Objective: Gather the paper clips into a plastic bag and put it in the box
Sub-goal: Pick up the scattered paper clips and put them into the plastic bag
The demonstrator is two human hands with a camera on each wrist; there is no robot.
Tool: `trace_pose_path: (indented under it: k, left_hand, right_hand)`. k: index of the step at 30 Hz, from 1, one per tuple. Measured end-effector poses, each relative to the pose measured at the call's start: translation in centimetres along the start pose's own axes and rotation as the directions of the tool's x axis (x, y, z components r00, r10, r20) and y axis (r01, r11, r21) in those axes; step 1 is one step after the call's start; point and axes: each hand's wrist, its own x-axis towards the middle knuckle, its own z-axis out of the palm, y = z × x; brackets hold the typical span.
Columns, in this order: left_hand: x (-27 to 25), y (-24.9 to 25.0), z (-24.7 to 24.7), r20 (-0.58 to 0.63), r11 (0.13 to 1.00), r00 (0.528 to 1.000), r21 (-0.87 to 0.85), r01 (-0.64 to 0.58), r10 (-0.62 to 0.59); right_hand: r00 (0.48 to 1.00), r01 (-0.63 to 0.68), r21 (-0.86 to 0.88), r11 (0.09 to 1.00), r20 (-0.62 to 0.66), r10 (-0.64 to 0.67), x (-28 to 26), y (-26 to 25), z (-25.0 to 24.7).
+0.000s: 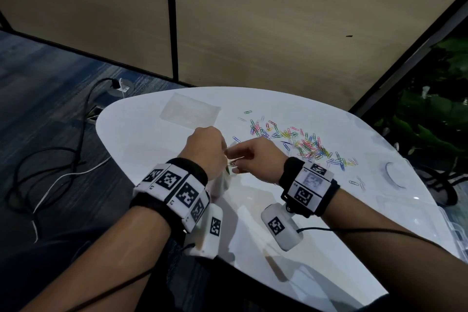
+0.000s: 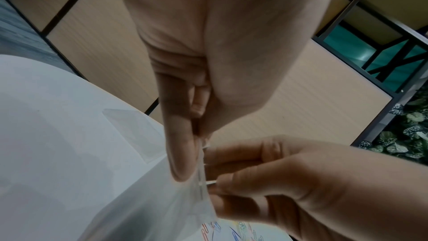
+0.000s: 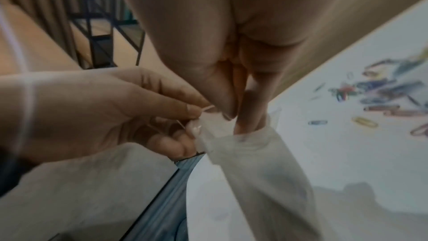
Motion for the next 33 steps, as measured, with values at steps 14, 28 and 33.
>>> trace_pose_path:
  k: [14,28,33]
  left_hand:
    - [-0.4,-1.7,-1.9,-0.007,1.0,1.0,0.018,0.014,-0.014]
    - [0.3,-1.8,-1.8,-0.014,0.999,1.0,0.054,0.008,-0.007]
    - [0.5,-1.6,-1.5,-0.012,0.999,1.0,0.045,0.006,-0.005]
  right_hand:
    - [0.826,-0.564,-0.355,0.746,-0.257,0.502,0.7,13.2,-4.7]
    - [0.872,-0.421,-0.481,0.769,-0.448,0.196,11.6,10.8,-3.4]
    - [0.96,-0.274,-0.809,0.521,-0.26,0.102,12.1,11.2,-3.3]
